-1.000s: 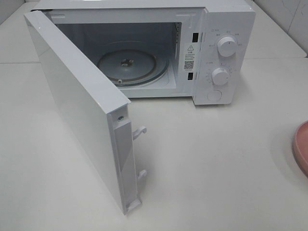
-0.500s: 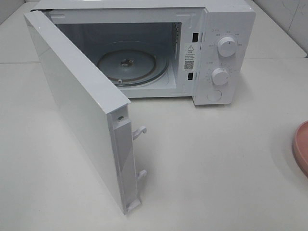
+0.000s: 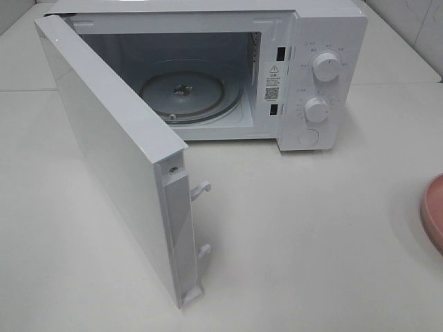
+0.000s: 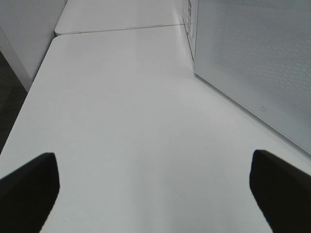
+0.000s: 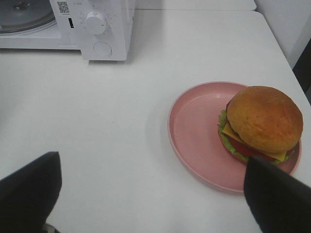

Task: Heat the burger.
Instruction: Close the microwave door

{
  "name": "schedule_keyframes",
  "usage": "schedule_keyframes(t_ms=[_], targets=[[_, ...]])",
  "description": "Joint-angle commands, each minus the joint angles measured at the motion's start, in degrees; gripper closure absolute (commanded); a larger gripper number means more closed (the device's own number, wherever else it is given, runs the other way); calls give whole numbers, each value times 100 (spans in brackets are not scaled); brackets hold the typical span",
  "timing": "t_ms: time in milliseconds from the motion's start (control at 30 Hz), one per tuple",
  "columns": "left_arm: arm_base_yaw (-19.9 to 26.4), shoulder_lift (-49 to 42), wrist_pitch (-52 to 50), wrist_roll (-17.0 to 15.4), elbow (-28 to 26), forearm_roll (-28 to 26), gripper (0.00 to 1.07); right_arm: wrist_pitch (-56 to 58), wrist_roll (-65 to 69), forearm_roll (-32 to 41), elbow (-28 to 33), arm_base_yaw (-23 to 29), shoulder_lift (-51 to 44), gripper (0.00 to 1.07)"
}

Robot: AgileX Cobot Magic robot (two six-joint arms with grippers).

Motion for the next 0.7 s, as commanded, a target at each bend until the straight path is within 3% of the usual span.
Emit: schedule_keyframes(t_ms=[33,700], targets=[[17,-109,-40,-40,29,-52,7,34,-57,17,11,-46,-115,9],[17,-109,-40,-40,29,-52,7,34,-57,17,11,-46,-115,9]])
